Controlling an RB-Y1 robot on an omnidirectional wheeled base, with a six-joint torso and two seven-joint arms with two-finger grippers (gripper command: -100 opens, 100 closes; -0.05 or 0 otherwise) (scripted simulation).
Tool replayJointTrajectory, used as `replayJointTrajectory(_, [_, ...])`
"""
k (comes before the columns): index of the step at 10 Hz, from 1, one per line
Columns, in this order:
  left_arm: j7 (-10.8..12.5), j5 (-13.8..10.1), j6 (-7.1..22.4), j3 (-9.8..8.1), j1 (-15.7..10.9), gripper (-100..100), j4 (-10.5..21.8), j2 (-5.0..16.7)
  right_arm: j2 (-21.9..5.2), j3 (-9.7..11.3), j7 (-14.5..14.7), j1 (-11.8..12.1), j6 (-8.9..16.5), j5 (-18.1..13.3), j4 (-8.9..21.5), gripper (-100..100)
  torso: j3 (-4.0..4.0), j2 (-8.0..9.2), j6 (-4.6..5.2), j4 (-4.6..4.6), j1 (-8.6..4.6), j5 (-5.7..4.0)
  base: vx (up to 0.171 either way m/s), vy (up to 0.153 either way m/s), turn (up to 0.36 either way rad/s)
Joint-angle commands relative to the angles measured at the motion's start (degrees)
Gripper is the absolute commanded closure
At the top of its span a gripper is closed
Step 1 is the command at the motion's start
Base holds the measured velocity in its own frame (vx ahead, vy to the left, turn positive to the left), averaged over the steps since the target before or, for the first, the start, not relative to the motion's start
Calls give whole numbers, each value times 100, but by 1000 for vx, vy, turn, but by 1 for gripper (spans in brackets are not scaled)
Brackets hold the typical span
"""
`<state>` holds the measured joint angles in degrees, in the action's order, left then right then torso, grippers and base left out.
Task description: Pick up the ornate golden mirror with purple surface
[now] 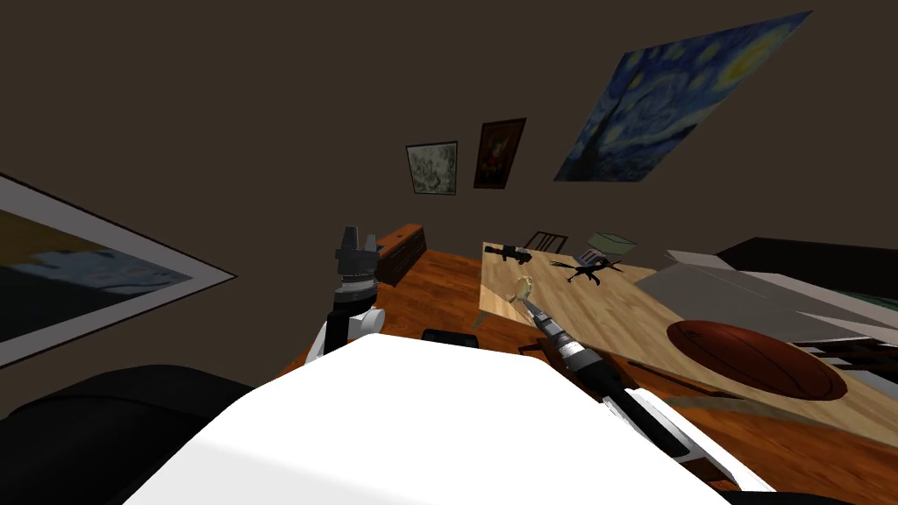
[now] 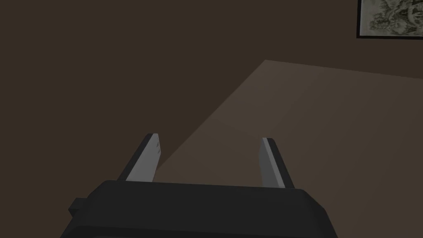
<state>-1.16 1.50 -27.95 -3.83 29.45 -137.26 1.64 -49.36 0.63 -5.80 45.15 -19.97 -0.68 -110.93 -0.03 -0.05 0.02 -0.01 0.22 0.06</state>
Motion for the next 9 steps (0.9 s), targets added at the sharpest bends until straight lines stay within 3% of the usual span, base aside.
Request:
replayJointTrajectory(1, [0,0,0,0,0,0,0,0,-286,13,-26,101,133,4,166,-100,0,0,0,0,0,0,18,60,105])
replayJointTrajectory(2, [0,0,0,0,0,0,0,0,-332,13,-26,101,133,4,166,-100,2,3,-1,1,1,0,27,43,52])
replayJointTrajectory(4, [0,0,0,0,0,0,0,0,-747,14,-77,299,341,19,477,-100,-3,-6,-1,-1,-1,0,54,75,138])
replayJointTrajectory(8, [0,0,0,0,0,0,0,0,-1369,15,-127,491,548,34,794,-100,0,0,1,0,5,2,33,72,73])
replayJointTrajectory(9, [0,0,0,0,0,0,0,0,-1415,15,-127,491,548,34,794,-100,1,1,-2,0,2,0,25,42,48])
